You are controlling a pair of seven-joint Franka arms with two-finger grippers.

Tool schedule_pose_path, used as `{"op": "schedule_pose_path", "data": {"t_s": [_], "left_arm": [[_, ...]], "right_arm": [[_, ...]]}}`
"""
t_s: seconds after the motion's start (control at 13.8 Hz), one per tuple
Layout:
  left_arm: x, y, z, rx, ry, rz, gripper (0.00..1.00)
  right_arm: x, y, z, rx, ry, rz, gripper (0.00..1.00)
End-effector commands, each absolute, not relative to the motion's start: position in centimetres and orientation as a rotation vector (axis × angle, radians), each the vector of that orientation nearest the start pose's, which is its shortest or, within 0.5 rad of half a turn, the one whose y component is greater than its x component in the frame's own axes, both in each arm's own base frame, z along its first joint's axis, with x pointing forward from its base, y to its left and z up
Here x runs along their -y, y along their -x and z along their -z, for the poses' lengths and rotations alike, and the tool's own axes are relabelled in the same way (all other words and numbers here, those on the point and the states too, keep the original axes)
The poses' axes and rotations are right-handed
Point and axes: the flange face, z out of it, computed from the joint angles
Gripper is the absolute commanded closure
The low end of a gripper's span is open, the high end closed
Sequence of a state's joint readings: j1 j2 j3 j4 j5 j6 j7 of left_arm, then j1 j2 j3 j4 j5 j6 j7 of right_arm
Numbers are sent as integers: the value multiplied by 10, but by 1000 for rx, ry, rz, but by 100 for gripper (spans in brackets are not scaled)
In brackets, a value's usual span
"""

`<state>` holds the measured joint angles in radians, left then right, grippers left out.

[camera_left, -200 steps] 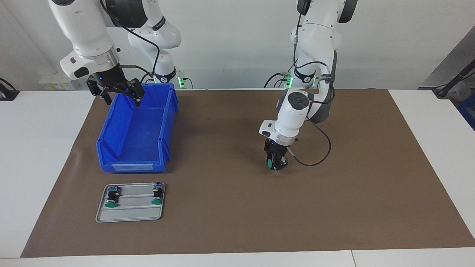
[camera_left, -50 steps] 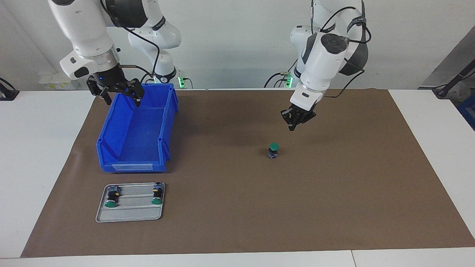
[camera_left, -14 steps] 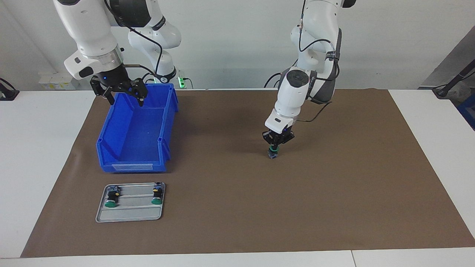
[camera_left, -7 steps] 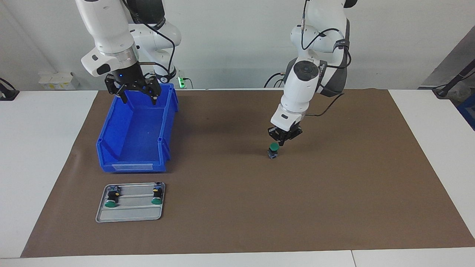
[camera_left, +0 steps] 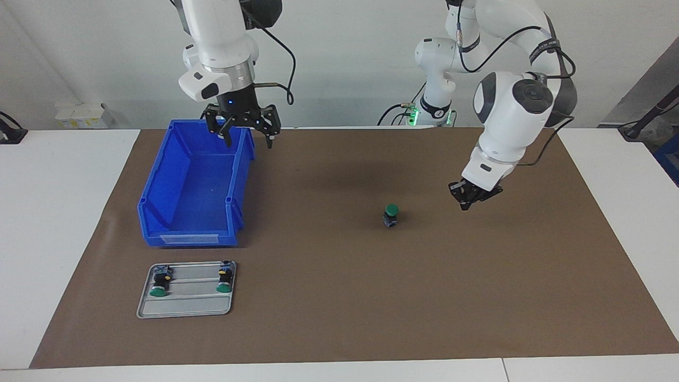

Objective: Place and press button with both arms
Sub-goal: 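Grasp the button with the right gripper while the left gripper withdraws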

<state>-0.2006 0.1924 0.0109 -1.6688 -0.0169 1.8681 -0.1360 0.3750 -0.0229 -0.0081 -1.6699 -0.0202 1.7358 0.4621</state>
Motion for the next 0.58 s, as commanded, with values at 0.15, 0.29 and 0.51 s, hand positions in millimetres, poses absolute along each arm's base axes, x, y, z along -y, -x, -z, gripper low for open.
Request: {"op": "schedule_pose_path", "data": {"t_s": [0.15,0.29,0.51], "left_arm": [[65,-606,-547,-109,3145,-83,100],[53,-601,-560,-78,3150,-95,100],[57,-594,-578,-91,3149,-81,29]], "right_arm": [[-279,-530,-567,-265,3055,172,1],[-323,-541,-553,-332,3045,168,1],[-378,-557,-524,-416,3010,166,1]]}}
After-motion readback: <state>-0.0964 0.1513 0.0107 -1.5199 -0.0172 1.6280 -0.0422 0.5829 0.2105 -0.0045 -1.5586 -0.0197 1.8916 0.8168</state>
